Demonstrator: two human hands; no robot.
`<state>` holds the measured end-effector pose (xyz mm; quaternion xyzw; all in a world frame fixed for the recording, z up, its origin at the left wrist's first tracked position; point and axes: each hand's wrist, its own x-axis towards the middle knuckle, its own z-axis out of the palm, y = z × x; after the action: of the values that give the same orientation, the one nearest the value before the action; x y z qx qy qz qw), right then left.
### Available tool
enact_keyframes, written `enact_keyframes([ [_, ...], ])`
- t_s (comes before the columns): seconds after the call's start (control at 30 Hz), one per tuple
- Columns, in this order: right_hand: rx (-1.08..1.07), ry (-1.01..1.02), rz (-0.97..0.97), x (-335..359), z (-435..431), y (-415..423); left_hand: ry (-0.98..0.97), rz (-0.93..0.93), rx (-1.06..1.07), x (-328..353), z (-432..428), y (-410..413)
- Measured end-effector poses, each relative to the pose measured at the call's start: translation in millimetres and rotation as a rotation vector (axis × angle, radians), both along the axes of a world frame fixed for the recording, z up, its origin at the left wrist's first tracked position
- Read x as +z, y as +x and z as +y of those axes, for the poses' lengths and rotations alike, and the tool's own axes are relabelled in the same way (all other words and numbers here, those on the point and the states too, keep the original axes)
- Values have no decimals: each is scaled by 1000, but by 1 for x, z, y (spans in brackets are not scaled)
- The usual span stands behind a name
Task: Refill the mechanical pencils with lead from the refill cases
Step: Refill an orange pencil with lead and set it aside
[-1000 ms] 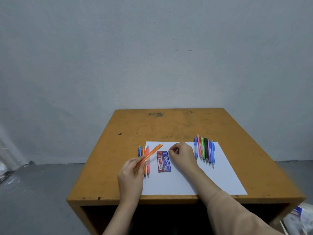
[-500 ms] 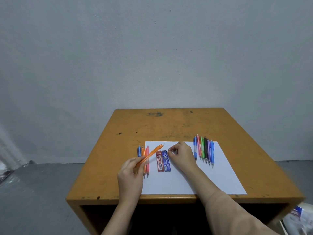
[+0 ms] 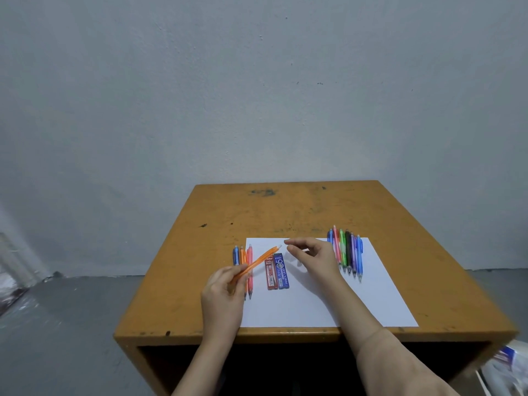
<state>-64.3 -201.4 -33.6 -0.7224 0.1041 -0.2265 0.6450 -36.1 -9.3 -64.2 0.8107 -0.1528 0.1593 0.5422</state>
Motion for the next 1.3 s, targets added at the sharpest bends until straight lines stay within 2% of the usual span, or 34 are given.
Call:
enact_keyframes([
  [0.37,74,8,-15,2,1,-1,46,-44,-5,-2,-2,1],
  [1.1,8,-14,8,1,-2,0,131,-44,9,5,-3,-4],
  [1.2,-58,28,-18,0,-8,3,68,-17,54,6,-1,-3],
  [1.3,-77,-29,9,-4,-8,6,40,16,70,7,-1,-4],
])
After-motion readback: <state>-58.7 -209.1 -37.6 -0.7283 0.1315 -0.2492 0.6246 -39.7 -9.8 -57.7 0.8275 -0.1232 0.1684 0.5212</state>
